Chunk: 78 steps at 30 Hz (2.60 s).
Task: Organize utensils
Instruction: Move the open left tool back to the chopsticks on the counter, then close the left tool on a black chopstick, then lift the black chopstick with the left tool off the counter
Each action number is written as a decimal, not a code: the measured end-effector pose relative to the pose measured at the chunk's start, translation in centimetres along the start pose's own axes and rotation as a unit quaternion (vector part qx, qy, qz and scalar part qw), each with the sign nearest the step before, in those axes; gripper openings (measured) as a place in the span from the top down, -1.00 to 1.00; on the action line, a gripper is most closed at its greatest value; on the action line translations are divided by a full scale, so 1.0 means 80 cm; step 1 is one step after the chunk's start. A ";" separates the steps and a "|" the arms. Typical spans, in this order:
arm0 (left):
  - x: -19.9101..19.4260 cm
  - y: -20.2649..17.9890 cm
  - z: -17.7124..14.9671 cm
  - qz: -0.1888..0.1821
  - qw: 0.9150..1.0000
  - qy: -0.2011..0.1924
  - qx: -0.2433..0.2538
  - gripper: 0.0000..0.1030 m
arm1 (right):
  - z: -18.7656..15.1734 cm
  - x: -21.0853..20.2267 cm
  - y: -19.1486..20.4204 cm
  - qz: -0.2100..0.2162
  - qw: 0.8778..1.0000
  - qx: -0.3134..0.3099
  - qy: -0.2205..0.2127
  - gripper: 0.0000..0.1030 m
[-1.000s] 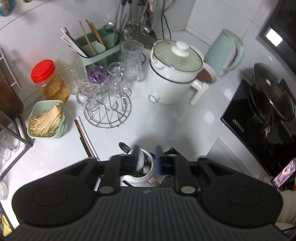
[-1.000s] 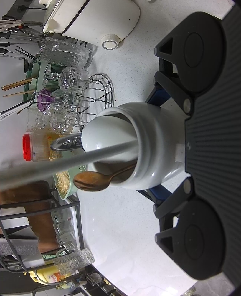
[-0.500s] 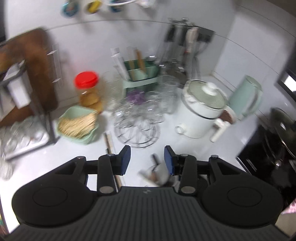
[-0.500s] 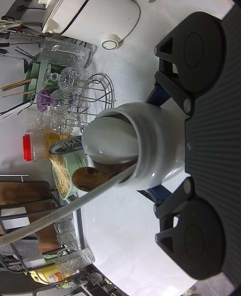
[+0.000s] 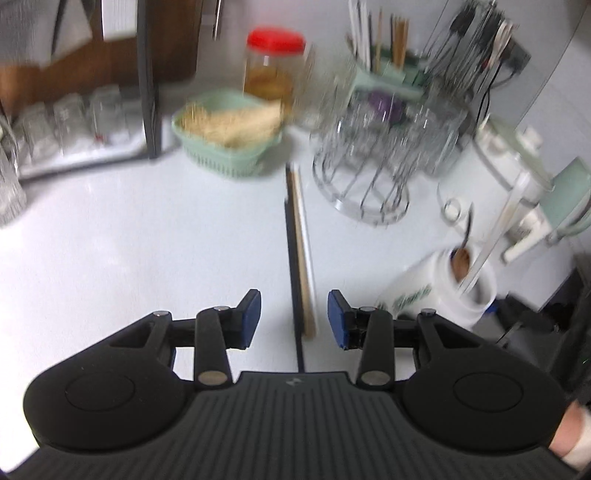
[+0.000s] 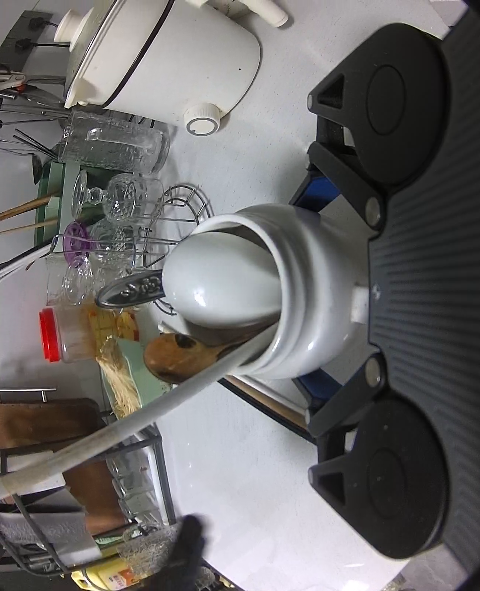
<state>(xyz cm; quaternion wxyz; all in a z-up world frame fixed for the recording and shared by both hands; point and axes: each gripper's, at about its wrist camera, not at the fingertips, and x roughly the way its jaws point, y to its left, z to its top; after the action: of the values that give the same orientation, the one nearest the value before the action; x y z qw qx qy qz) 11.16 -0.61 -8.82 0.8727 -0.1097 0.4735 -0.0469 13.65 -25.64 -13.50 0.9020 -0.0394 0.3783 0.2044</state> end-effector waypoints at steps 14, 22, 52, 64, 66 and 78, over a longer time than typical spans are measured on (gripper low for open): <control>0.069 0.010 -0.072 -0.029 0.998 0.049 -0.011 0.41 | 0.006 0.002 0.004 -0.009 1.000 -0.002 0.016 -0.76; 0.089 -0.012 -0.081 0.007 0.999 0.052 0.014 0.83 | 0.005 -0.001 0.004 -0.008 1.000 -0.005 0.021 -0.76; 0.016 -0.012 -0.144 0.065 0.992 0.027 -0.103 0.90 | 0.004 -0.001 0.018 0.057 0.995 -0.078 0.020 -0.76; 0.000 -0.018 -0.215 0.067 0.985 0.024 -0.154 0.89 | -0.003 -0.008 0.044 0.100 0.988 -0.118 0.018 -0.76; 0.002 -0.010 -0.216 0.056 0.985 0.026 -0.164 0.89 | -0.002 -0.006 0.046 0.100 0.988 -0.119 0.020 -0.76; 0.000 -0.005 -0.231 0.054 0.981 0.022 -0.185 0.29 | -0.001 -0.004 0.047 0.100 0.988 -0.118 0.021 -0.76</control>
<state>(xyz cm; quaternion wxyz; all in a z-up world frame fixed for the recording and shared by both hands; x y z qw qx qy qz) -4.29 -3.71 -18.50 0.8277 -0.2427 0.4985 0.0864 11.93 -22.34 -12.99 0.8577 -0.1123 0.3725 0.3360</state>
